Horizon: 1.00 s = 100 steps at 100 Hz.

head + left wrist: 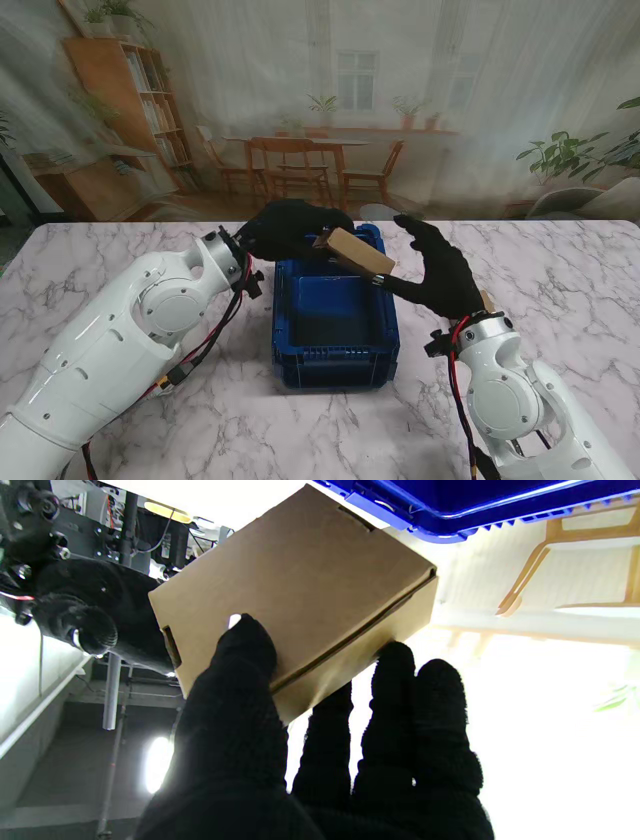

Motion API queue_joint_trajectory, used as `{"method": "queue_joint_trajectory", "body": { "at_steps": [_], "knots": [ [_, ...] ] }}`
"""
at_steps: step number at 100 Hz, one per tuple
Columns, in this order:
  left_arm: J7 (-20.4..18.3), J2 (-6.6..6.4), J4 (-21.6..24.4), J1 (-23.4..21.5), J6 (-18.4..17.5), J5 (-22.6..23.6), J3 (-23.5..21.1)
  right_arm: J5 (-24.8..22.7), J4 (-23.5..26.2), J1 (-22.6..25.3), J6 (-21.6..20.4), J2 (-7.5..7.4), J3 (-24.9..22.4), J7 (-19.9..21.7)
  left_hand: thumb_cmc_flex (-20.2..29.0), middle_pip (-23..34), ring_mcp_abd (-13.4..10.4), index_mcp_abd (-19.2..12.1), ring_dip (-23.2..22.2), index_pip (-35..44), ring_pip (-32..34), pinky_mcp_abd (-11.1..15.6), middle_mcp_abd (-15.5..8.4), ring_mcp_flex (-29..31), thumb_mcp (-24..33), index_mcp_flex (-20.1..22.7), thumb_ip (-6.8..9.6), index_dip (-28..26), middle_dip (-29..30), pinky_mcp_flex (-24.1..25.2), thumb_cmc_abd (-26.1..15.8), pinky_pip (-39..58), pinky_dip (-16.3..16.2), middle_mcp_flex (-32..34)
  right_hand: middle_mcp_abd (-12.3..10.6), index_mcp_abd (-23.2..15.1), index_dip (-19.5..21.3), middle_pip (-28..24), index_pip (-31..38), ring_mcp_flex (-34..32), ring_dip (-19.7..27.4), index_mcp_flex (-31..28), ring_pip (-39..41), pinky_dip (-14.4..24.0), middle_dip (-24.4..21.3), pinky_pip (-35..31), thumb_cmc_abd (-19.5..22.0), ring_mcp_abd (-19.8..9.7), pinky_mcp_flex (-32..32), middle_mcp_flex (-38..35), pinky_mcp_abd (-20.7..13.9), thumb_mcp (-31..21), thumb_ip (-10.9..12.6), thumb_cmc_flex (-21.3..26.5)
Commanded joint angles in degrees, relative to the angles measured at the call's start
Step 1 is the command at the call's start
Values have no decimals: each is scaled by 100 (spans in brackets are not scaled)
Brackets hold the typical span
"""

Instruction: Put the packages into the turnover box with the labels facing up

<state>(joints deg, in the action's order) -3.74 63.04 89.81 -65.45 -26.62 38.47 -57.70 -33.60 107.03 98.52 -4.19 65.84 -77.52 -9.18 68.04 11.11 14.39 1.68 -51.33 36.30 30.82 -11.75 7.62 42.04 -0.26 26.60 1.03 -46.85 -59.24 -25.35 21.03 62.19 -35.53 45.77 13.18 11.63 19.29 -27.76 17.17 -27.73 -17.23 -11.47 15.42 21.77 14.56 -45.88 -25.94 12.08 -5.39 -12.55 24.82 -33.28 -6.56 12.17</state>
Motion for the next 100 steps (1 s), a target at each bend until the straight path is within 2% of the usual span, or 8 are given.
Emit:
{"method": "queue_joint_trajectory", "body": {
  "at_steps": [1,9,25,40,51,66,92,100],
  "knots": [
    [-11,-59,75,-56,-94,24,-43,305,59,56,91,-57,-68,159,592,657,-295,-187,-29,1206,171,377,-366,38,646,270,198,-173,-357,57,-709,182,-1,293,80,136,-137,248,-296,110,107,233,-372,95,-112,231,-260,5,81,201,-134,-12,-131,-371],
    [95,-66,115,-128,-261,164,-127,680,103,67,123,-93,-186,533,593,664,-313,-191,-26,1225,179,376,-372,33,636,262,198,-160,-351,58,-718,179,3,283,128,-77,-9,485,-584,270,209,356,-660,158,-209,612,-496,98,154,253,-56,-508,-255,-787],
    [266,-56,181,-218,-423,287,-217,1235,50,-31,14,-190,-320,1217,587,682,-313,-201,-20,1256,191,398,-377,16,632,240,202,-135,-345,56,-726,171,12,273,168,-263,120,890,-965,525,390,488,-1058,230,-377,1116,-585,228,210,313,58,-756,-365,-1166],
    [338,-58,257,-279,-549,383,-249,1735,-14,-213,149,-245,-357,1674,591,700,-335,-206,-12,1288,201,408,-398,12,620,214,200,-124,-341,60,-740,163,20,260,311,467,183,993,-948,571,425,-222,-1158,330,-412,1347,-584,51,218,212,-8,-837,-430,-1459],
    [425,-55,286,-316,-644,471,-266,1977,-39,-318,301,-284,-373,1971,590,709,-346,-207,-3,1308,202,430,-401,8,611,198,201,-119,-334,51,-744,157,29,250,326,543,250,945,-797,554,418,-585,-1162,384,-389,1367,-517,9,228,70,15,-876,-456,-1606],
    [528,-51,306,-321,-712,597,-275,2400,-32,-424,506,-359,-355,2478,592,718,-348,-207,3,1321,208,431,-401,10,610,192,205,-107,-324,46,-745,154,36,244,315,303,454,819,-781,537,387,-198,-1168,481,-313,1499,-565,107,313,-49,103,-963,-493,-1607],
    [598,-37,282,-292,-726,625,-218,2760,-140,-656,680,-394,-157,2788,583,731,-352,-211,13,1334,214,439,-410,11,598,186,203,-90,-314,42,-749,153,43,240,369,-235,441,938,-1204,619,412,409,-1237,502,-357,1652,-610,316,268,82,209,-966,-451,-1541],
    [600,-32,278,-289,-717,602,-199,2837,-181,-715,686,-404,-106,2864,587,733,-350,-217,16,1337,216,444,-408,10,593,182,203,-85,-308,37,-748,153,45,237,127,-426,374,1059,-1667,589,439,347,-1225,569,-419,1745,-639,354,180,289,275,-925,-436,-1452]
  ]
}}
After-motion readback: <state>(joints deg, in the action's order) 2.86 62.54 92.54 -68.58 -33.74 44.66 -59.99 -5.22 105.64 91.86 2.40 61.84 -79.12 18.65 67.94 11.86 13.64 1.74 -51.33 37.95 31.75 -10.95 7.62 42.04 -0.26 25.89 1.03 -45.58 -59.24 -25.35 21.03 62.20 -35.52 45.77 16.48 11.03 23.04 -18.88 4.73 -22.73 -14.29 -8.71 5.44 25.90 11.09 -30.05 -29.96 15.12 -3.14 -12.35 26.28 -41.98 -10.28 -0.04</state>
